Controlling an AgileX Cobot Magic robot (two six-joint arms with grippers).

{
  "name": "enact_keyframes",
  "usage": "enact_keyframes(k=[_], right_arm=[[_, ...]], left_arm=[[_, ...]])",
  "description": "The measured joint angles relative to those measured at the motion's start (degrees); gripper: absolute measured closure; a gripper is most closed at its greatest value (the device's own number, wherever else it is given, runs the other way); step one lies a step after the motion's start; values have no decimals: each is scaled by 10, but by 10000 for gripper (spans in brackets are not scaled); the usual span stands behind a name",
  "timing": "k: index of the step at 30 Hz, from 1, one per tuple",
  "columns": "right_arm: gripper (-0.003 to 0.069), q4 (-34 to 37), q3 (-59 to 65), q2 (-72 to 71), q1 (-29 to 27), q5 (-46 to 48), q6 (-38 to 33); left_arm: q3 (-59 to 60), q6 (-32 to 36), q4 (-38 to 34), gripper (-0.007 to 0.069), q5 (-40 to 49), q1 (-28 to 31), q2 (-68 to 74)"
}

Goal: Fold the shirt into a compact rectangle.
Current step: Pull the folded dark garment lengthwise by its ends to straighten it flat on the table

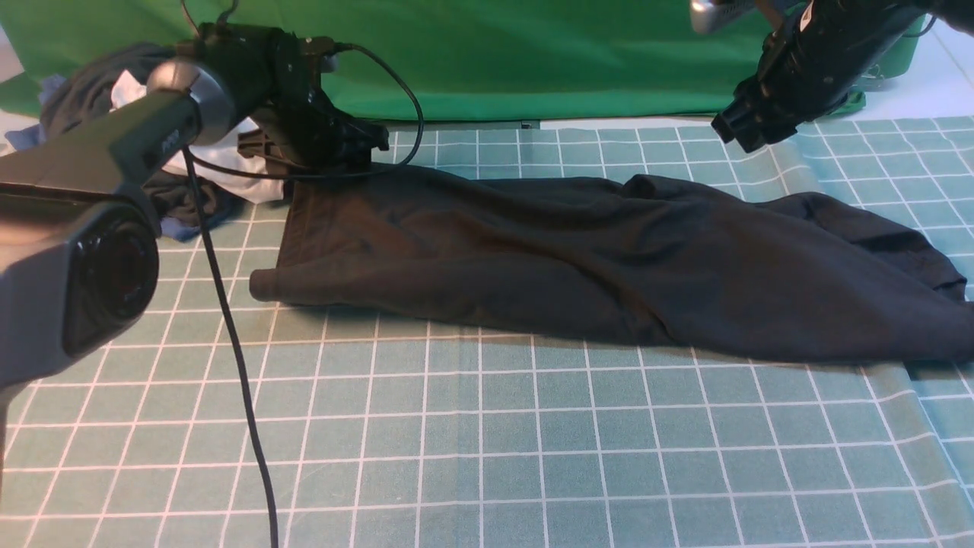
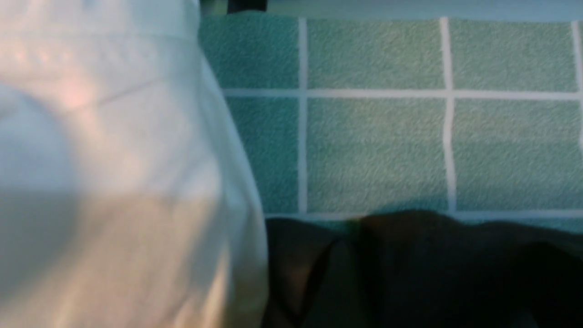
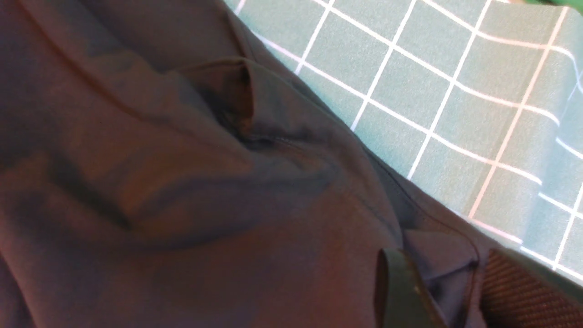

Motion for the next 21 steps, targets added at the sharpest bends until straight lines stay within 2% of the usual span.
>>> enact_keyframes(k=[3,4,6,7,8,11,15,21], right_arm=[[404,11,0,0,0,1,0],[404,11,0,0,0,1,0],[404,11,0,0,0,1,0],[404,11,0,0,0,1,0],[404,11,0,0,0,1,0],[404,11,0,0,0,4,0],[404,11,0,0,0,10,0],[404,11,0,0,0,12,0]], left_arm=[[0,3,-2,269,-10,0,0],[0,3,-3,330,-12,0,1],[0,6,-3,393,-13,0,3],[0,8,-3,448,-13,0,5],[0,8,-3,466,-13,0,6],[0,16,-7,582,-13,0,12],[-3,20,8,615,6,0,5],[-5,11,84,621,46,-1,-33]])
